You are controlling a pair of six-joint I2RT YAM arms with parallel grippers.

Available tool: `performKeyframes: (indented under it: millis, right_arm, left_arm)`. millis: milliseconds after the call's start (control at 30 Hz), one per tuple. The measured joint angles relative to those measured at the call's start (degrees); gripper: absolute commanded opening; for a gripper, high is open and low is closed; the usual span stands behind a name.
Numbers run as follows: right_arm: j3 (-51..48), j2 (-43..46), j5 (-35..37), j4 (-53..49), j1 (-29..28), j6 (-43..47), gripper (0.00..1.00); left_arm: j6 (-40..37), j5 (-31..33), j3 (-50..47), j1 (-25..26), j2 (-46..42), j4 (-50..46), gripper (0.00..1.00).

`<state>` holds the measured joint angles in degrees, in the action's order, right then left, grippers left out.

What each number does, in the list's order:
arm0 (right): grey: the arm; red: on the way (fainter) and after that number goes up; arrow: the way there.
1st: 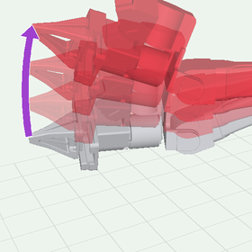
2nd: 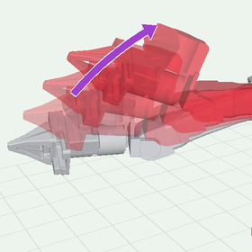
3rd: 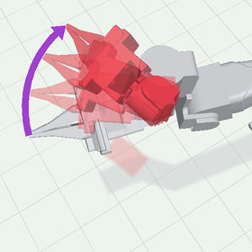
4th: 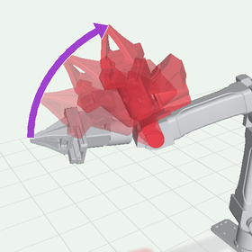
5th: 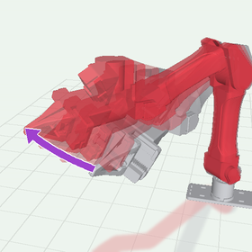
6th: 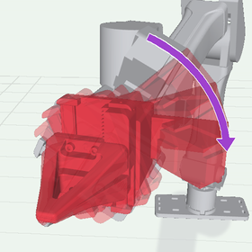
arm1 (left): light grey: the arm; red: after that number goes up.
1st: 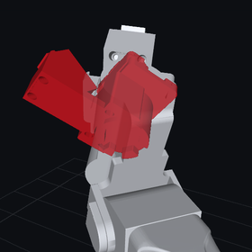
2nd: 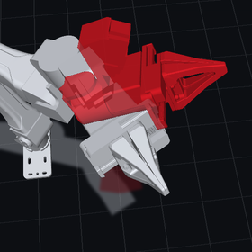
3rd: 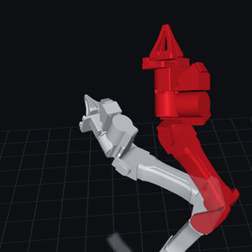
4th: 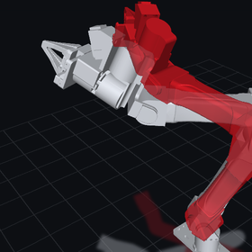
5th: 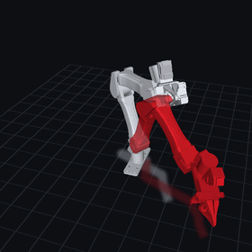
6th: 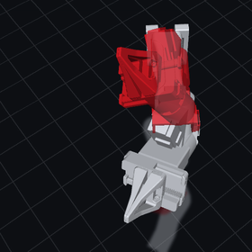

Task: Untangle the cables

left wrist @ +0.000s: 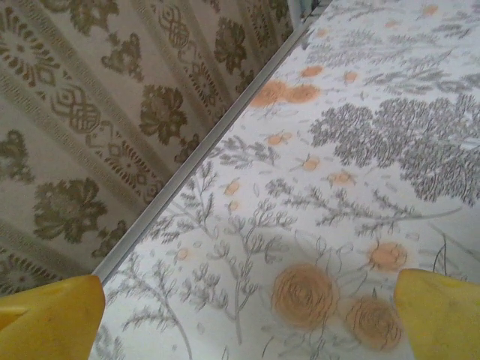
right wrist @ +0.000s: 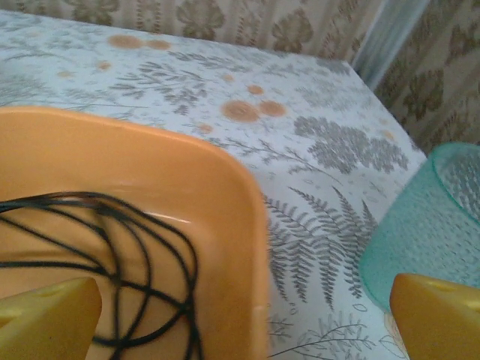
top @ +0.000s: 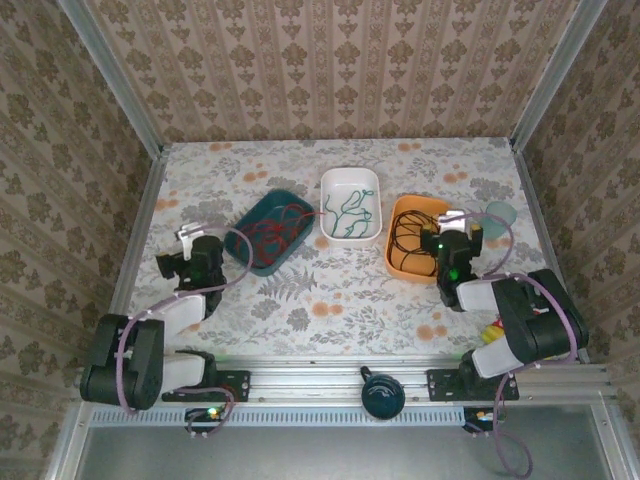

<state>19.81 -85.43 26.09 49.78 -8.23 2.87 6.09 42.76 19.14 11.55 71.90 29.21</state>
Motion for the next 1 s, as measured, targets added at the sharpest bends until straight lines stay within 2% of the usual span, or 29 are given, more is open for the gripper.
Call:
performKeyframes:
  millis: [133,233,333,467,700,1000]
  right_arm:
    - [1.2,-1.7,-8.6,-0.2,6.1,-3.0,1.0]
    - [1.6,-1.8,-12.3,-0.2,6.7,-4.2,1.0]
    - [1.8,-1.8,-14.5,-0.3,6.7,-4.7,1.0]
    - [2.0,-1.8,-15.5,-0.3,6.5,-4.8,1.0]
    - [2.0,-1.8,-16.3,-0.3,6.5,-4.8,1.0]
    - [2.8,-1.8,-16.9,-0.9,6.7,-4.9,1.0]
  left_arm:
    - [-2.6,-2.7,0.0,-0.7,4.2,8.3,1.0]
    - [-4.5,-4.1,0.0,-0.8,7.1,13.7,1.0]
    - [-6.7,-6.7,-0.8,-1.6,11.7,23.1,1.0]
    - [-9.2,-12.0,-0.9,-1.9,13.8,27.6,1.0]
    - [-9.4,-23.1,0.5,-6.1,17.0,29.4,1.0]
    - [-9.1,-28.2,1.2,-7.8,17.3,28.5,1.0]
